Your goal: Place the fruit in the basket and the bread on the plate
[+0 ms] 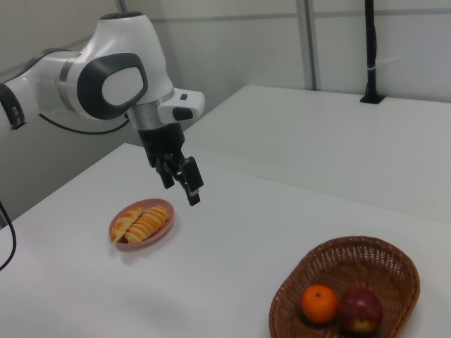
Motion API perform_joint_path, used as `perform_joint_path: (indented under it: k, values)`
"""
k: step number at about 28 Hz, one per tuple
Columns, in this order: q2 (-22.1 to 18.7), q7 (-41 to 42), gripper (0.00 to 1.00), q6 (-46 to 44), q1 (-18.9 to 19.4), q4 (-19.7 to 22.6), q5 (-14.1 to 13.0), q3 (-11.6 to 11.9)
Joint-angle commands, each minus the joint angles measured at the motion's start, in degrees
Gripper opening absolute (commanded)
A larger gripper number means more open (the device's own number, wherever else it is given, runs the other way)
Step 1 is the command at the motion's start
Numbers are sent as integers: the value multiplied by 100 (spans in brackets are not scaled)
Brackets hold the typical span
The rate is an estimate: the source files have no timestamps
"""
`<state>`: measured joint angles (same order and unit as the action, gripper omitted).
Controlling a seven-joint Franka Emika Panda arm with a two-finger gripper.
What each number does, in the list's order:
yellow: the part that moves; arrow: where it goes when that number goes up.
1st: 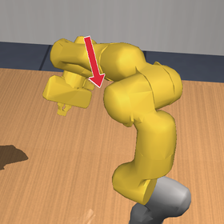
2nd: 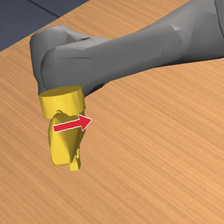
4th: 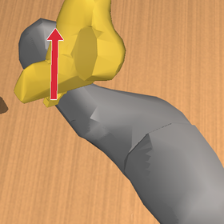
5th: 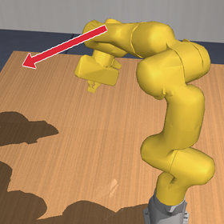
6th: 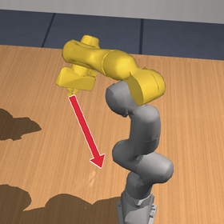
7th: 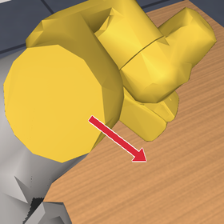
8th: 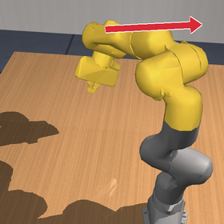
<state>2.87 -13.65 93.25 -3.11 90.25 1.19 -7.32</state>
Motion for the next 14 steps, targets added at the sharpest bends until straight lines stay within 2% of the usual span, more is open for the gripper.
perform_joint_path:
  k: [1,4,14]
  values:
    - [-181,135,100,132,-278,54,-400,46]
    - [-181,231,100,132,-375,46,-541,46]
    - [-172,249,100,132,-393,-16,-541,46]
